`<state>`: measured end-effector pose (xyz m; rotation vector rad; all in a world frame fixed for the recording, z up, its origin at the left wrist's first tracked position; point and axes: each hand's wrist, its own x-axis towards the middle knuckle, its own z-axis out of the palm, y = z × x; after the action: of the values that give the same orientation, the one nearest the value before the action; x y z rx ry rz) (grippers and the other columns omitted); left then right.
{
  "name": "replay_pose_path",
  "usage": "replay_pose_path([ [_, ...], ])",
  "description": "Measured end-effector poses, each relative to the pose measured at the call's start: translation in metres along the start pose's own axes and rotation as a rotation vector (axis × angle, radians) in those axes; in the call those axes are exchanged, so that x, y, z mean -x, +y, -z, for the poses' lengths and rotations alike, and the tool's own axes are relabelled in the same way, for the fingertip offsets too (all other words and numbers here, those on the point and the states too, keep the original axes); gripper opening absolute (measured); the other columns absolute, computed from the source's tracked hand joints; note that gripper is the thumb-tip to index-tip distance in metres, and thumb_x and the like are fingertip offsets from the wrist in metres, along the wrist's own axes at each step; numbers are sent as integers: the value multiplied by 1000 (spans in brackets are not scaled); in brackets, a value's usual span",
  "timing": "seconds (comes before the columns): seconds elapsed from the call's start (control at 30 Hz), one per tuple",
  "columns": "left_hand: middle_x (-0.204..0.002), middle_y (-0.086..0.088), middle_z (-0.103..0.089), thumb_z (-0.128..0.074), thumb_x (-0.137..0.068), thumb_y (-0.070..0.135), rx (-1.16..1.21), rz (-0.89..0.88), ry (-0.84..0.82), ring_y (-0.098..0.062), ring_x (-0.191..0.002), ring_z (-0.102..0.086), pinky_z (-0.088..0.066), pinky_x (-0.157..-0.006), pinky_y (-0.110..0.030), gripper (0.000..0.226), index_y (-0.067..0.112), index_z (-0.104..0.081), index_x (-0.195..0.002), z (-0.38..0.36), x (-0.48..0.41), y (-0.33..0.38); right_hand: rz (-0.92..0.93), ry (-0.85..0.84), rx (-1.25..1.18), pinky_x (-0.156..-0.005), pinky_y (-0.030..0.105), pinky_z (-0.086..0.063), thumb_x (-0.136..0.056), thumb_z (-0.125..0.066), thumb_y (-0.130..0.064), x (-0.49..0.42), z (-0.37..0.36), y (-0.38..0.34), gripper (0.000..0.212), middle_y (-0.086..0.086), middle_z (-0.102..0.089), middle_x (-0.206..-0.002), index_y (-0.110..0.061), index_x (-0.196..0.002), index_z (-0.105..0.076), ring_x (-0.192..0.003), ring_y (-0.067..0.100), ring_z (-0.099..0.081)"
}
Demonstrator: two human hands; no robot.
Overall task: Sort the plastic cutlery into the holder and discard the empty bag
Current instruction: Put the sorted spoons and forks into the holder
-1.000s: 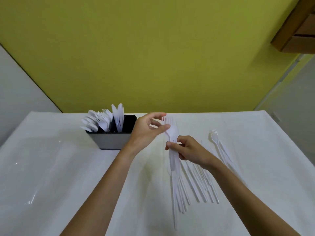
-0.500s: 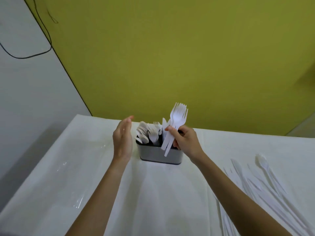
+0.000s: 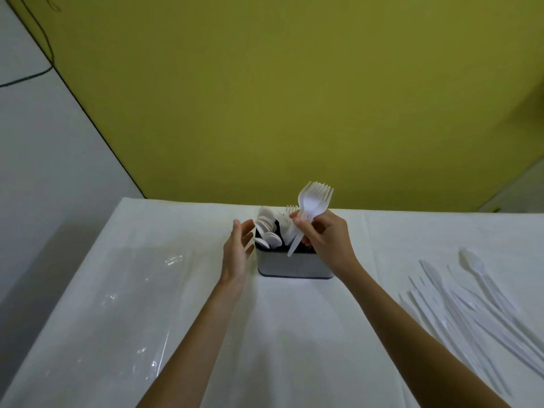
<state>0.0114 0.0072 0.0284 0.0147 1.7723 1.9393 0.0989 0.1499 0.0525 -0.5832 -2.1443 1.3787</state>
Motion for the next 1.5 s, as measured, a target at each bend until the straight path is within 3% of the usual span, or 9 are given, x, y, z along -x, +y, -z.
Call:
replay_pose_path([
  [0.3,-115,-7,-65,-24,-103,38,21,20,-43,-17,-108,-60,-47,-90,-25,46,12,-61,-115,3,-9,-3,55,-1,128,-48,31,-32,-83,-71,-31,-3,0,7,35,3,-54,-47,0,-67,-67,-46,20,-41],
  [0.4,-113,-5,-65,-24,-103,38,17,16,-46,-15,-106,-60,-48,-86,-21,46,13,-62,-114,5,-8,-3,39,-46,242,-49,22,-28,-80,-74,-29,7,-5,14,32,-10,-46,-49,-10,-63,-55,-45,8,-37],
  [0.47,-110,-3,-66,-24,-103,38,18,13,-53,-13,-104,-60,-48,-84,-20,46,14,-62,-113,6,-8,-4,12,-76,311,-54,20,-32,-81,-74,-31,13,-6,12,20,-17,-52,-63,-16,-83,-61,-55,5,-45],
  [0.6,-107,0,-65,-23,-104,36,30,20,-75,-10,-101,-60,-48,-83,-18,45,13,-61,-113,5,-6,-4,14,-95,377,-68,18,-41,-82,-71,-34,21,-6,10,51,-7,-63,-106,-18,-126,-50,-92,14,-57],
  [0.8,-106,1,-64,-24,-103,37,41,43,-71,-8,-96,-60,-47,-80,-16,47,10,-59,-117,6,-6,-3,125,34,272,-87,15,-41,-79,-74,-25,27,-4,12,63,-11,-50,-112,-18,-133,-42,-100,4,-48],
  [0.97,-107,4,-65,-21,-103,39,20,37,-73,-10,-101,-60,-46,-85,-18,50,10,-59,-120,5,-4,-4,295,-34,420,-108,17,-25,-92,-57,-13,24,-6,4,57,-3,-37,-149,-16,-144,-34,-136,10,-31],
  [1.2,-101,9,-65,-21,-104,37,40,27,-84,-3,-95,-60,-46,-79,-16,45,14,-59,-113,4,-2,-3,451,-162,776,-115,42,-26,-74,-40,18,13,-17,21,72,9,-38,-150,-6,-142,-39,-140,25,-32],
  [1.33,-104,6,-65,-20,-104,36,34,11,-79,-3,-95,-60,-46,-79,-16,45,15,-59,-112,2,0,-3,484,-198,912,-112,43,-21,-87,-49,2,14,-17,21,58,10,-35,-151,-3,-143,-36,-141,26,-30],
  [1.5,-138,-7,-53,-20,-104,37,-44,-90,7,-19,-129,-47,-33,-110,-31,52,8,-51,-133,-4,-3,14,483,-263,822,-119,40,-4,-101,-24,-31,18,-1,7,54,4,-14,-159,-7,-150,-21,-147,20,-7],
])
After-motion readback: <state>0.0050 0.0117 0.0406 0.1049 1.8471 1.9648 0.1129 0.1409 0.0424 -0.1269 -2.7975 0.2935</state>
